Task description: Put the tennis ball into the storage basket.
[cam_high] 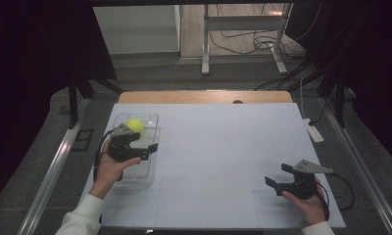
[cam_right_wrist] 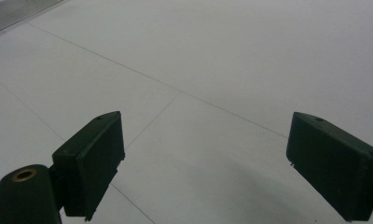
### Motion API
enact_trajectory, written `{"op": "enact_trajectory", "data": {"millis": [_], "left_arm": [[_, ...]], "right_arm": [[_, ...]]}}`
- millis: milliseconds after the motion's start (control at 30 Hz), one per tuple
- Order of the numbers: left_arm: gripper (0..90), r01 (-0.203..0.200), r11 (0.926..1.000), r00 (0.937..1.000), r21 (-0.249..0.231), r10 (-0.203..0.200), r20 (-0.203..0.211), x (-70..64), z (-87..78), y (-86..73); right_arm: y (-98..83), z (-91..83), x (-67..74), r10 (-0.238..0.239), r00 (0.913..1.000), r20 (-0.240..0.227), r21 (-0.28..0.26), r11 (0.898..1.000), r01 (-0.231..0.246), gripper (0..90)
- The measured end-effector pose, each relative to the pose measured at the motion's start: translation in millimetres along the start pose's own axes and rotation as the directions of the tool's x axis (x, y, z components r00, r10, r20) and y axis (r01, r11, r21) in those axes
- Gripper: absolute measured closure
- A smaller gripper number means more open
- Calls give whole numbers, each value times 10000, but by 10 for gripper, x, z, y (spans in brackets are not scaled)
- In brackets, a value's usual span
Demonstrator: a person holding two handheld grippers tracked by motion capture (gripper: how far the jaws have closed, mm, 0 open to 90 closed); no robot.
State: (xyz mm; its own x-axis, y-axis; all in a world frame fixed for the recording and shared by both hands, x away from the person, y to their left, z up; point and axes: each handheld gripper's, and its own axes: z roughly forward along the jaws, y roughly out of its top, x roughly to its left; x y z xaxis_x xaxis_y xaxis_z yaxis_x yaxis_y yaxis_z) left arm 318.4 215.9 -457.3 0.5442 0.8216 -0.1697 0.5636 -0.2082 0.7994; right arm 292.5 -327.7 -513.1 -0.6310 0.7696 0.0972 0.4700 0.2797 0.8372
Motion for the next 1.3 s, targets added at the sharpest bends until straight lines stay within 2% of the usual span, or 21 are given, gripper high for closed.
{"op": "enact_trajectory", "data": {"millis": [267, 533, 867, 1000, 1300], "left_arm": [[124, -337, 9989, 9986, -320, 349, 387, -220, -80, -150], [117, -375, 9979, 9975, -525, 405, 573, -332, -150, -310], [117, -589, 9967, 9962, -562, 624, 616, -349, -194, -486], [115, -746, 9957, 9949, -554, 781, 634, -342, -193, -511], [115, -699, 9958, 9960, -595, 730, 525, -321, -195, -539]], "right_arm": [[8, 3, 10, -6, 10000, 20, -6, 10000, 6, 114], [6, -7, 10, 6, 10000, 7, -46, 10000, -5, 113], [8, 0, 15, -3, 10000, -32, -38, 10000, 3, 113], [12, 1, 12, 57, 9999, -90, -84, 9999, -58, 113], [31, -24, 18, 88, 9997, -229, -278, 9996, -94, 113]]}}
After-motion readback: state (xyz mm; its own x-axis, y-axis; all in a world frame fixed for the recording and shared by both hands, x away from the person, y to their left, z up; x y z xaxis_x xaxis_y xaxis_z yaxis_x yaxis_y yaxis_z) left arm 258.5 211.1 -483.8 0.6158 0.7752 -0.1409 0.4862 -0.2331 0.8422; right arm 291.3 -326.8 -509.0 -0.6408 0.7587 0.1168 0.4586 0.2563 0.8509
